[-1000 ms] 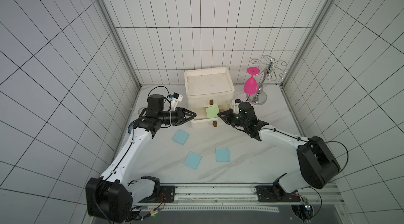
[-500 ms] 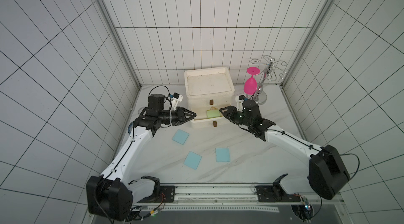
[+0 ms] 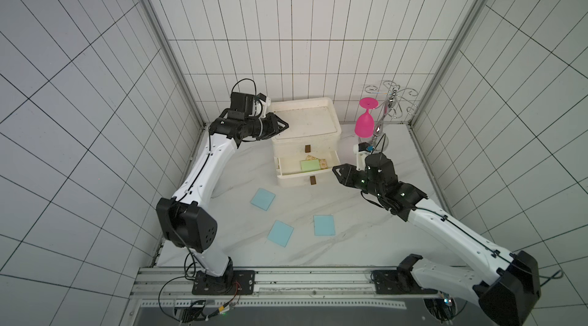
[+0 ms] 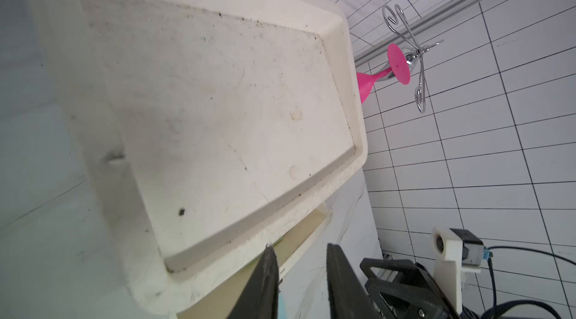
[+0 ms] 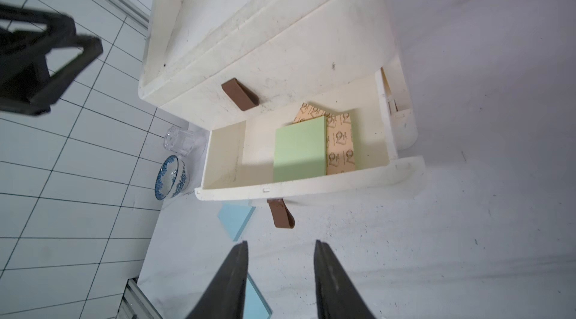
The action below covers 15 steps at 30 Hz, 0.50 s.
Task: Please put the sticky notes in the drawer by color
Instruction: Close the drawer in the storage box.
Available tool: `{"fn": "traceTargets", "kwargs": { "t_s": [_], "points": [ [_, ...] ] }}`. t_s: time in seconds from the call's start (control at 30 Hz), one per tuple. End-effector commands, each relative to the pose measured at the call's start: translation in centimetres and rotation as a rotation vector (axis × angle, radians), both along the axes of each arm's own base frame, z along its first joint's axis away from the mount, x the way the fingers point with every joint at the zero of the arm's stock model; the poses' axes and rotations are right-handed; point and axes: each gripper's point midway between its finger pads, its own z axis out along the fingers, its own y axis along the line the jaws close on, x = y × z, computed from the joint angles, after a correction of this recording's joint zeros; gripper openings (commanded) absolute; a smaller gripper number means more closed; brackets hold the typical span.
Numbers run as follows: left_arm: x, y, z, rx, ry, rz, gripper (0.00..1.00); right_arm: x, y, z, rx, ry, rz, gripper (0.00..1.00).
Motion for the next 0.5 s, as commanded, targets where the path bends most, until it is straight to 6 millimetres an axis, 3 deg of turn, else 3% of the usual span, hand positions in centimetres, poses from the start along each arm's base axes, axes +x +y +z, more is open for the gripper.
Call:
{"fn": "traceTargets", "kwargs": {
  "t_s": [0.0, 0.1, 0.27, 0.47],
  "points": [
    [2.0, 0.4, -2.4, 0.159, 0.025, 0.053, 0.30, -1.5, -0.3, -3.3, -0.126, 0.010, 0.041, 0.39],
    [3.2, -0.8, -3.9, 0.206, 0.037, 0.043, 0.30, -2.1, 0.3, -4.4, -0.158, 0.008, 0.082, 0.40],
    [3.1, -1.9, -7.4, 0.257, 0.099, 0.001, 0.30, -2.9, 3.8, -5.9, -0.168, -0.002, 0.169, 0.43],
    [2.5, -2.2, -9.8, 0.265, 0.154, -0.029, 0.30, -1.1, 7.6, -7.7, -0.210, -0.019, 0.193, 0.43]
  ]
}}
